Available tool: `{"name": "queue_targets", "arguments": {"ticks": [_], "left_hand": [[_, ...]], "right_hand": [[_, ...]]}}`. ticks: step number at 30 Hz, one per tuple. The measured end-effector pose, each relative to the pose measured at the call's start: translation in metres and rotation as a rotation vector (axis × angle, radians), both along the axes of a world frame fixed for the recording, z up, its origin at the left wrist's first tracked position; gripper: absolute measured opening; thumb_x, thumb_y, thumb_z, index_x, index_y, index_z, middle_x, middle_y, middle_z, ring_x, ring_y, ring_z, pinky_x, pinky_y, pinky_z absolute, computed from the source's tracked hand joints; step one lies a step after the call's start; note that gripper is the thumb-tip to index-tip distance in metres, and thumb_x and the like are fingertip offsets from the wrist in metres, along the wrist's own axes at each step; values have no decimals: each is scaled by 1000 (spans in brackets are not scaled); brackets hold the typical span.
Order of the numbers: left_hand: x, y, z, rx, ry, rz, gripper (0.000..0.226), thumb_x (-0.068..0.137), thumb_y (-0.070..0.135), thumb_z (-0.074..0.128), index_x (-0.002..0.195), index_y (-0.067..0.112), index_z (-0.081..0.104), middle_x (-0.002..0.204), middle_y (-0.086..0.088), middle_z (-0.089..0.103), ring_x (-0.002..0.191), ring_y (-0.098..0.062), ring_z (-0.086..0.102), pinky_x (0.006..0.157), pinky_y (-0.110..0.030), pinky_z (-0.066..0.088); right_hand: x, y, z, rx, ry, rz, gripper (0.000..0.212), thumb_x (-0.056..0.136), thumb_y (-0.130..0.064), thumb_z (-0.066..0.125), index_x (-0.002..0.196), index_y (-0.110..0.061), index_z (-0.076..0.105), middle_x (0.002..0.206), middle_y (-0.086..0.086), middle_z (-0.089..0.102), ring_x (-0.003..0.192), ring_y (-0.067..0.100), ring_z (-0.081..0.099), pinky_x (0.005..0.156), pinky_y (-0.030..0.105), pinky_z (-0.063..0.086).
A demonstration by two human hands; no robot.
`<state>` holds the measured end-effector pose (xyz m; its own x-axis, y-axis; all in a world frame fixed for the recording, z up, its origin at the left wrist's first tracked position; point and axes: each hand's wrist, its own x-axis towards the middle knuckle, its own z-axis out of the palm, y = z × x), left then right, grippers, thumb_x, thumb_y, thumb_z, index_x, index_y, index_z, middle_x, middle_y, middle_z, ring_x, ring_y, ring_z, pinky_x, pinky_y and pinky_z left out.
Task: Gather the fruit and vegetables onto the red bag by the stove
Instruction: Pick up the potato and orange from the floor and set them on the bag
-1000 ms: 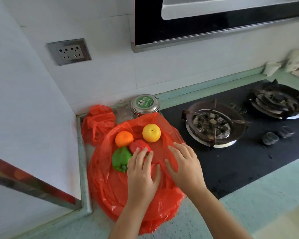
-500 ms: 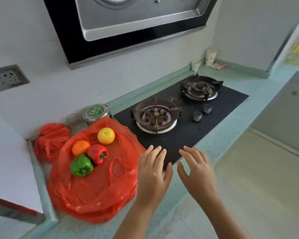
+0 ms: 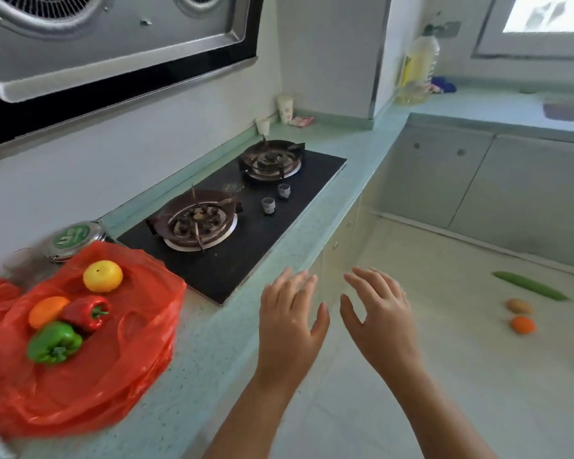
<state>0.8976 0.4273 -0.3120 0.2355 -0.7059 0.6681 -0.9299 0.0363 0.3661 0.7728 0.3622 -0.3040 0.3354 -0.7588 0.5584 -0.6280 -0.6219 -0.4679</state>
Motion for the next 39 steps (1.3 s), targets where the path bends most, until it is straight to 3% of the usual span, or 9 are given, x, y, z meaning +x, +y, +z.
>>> {"name": "queue_targets", "arguments": {"ticks": [2, 7, 13, 23, 39], "left_hand": [[-23, -5, 2, 8, -1, -42, 42, 97, 41, 31, 119, 13, 53, 117, -10, 63, 118, -25, 47, 90, -51, 47], [-74, -19, 0, 39, -22, -139, 39, 88, 32, 48, 116, 8, 59, 117, -10, 63, 118, -26, 49, 93, -50, 45], [-126, -39, 1, 44, -43, -255, 40, 86, 32, 47, 115, 8, 61, 115, -9, 64, 117, -24, 48, 95, -46, 44], [-204, -110, -6, 72, -21, -511, 40, 84, 32, 46, 109, 7, 65, 110, -10, 66, 111, -31, 58, 93, -51, 43], [-258, -335, -20, 118, 87, -733, 39, 83, 31, 48, 109, 9, 66, 110, -8, 66, 114, -26, 52, 97, -49, 36]], "right_hand": [[-26, 0, 1, -1, -4, -48, 38, 82, -33, 45, 104, -11, 66, 107, 7, 67, 103, 31, 57, 87, 48, 47], [-86, -1, 3, 3, -1, -155, 36, 81, -31, 48, 104, -10, 66, 106, 8, 67, 102, 33, 58, 86, 51, 48], [-149, -3, 2, -4, -13, -293, 36, 83, -31, 47, 104, -10, 66, 106, 7, 67, 103, 32, 58, 87, 52, 47], [-240, -28, -4, -17, -1, -631, 38, 82, -31, 45, 103, -7, 67, 106, 10, 67, 102, 33, 59, 86, 51, 48], [-285, -219, 12, -18, 78, -848, 38, 80, -30, 46, 102, -7, 67, 106, 12, 67, 101, 33, 60, 85, 53, 48]]}}
